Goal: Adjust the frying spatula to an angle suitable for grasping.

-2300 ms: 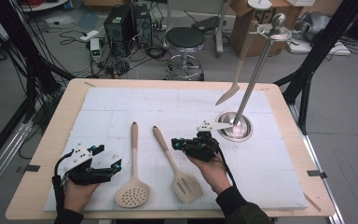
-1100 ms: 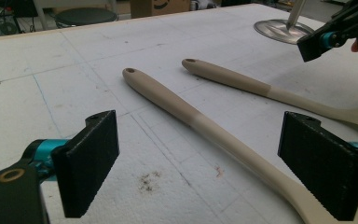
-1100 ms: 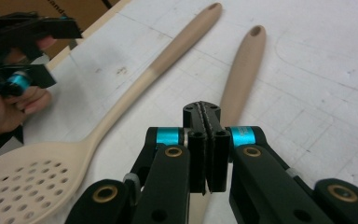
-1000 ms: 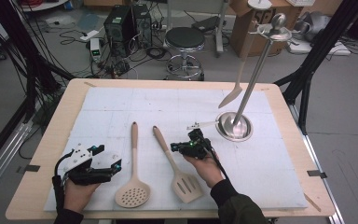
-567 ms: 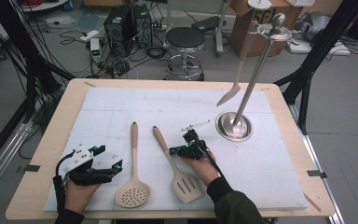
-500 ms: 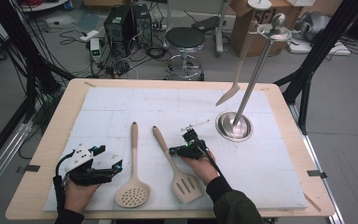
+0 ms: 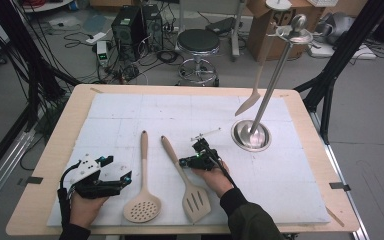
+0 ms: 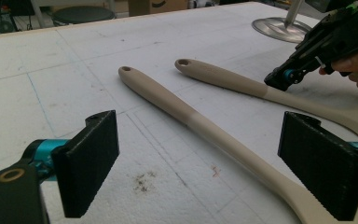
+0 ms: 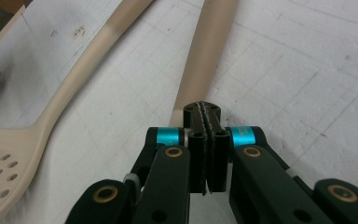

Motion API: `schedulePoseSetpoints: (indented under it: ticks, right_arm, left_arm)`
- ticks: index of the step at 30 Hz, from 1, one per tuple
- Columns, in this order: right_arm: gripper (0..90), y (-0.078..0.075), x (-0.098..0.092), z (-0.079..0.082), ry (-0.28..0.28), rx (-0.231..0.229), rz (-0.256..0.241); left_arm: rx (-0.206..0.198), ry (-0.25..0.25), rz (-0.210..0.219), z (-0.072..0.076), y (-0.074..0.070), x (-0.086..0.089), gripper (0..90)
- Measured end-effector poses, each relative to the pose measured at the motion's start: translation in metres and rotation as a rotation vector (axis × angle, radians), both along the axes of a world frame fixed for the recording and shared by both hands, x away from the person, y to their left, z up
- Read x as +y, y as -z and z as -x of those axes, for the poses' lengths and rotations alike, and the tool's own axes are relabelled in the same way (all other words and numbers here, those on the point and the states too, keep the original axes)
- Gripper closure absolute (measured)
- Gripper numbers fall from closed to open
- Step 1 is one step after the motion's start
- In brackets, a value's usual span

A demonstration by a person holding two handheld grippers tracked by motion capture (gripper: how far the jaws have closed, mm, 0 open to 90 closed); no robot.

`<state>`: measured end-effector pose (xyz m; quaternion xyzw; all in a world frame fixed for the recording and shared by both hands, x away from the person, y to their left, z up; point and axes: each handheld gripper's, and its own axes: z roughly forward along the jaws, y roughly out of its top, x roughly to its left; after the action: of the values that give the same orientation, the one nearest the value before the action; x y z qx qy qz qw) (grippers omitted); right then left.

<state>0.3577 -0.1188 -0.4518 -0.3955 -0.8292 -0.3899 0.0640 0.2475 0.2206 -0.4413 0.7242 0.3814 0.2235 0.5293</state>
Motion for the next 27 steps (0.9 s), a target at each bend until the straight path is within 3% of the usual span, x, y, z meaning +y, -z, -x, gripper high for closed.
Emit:
schedulePoseSetpoints:
  ticks: [5, 18, 22, 27]
  right_arm:
    - [89.8, -0.0002, 0.0029, 0.0012, -0.015, -0.030, 0.012]
    - [89.6, -0.0002, 0.0078, 0.0051, -0.050, -0.029, 0.023]
    - [81.5, -0.0018, 0.0053, 0.0061, -0.022, -0.011, 0.028]
    - [73.4, -0.0068, -0.0013, 0.0071, 0.006, 0.021, -0.008]
  left_arm:
    - [-0.001, 0.000, 0.000, 0.0001, -0.0002, 0.0001, 13.0]
    - [-0.001, 0.000, 0.002, 0.0001, -0.0002, 0.0002, 13.0]
    - [-0.001, 0.000, 0.002, 0.0001, -0.0002, 0.0002, 13.0]
    - [0.000, 0.000, -0.001, -0.0001, 0.0001, 0.0000, 13.0]
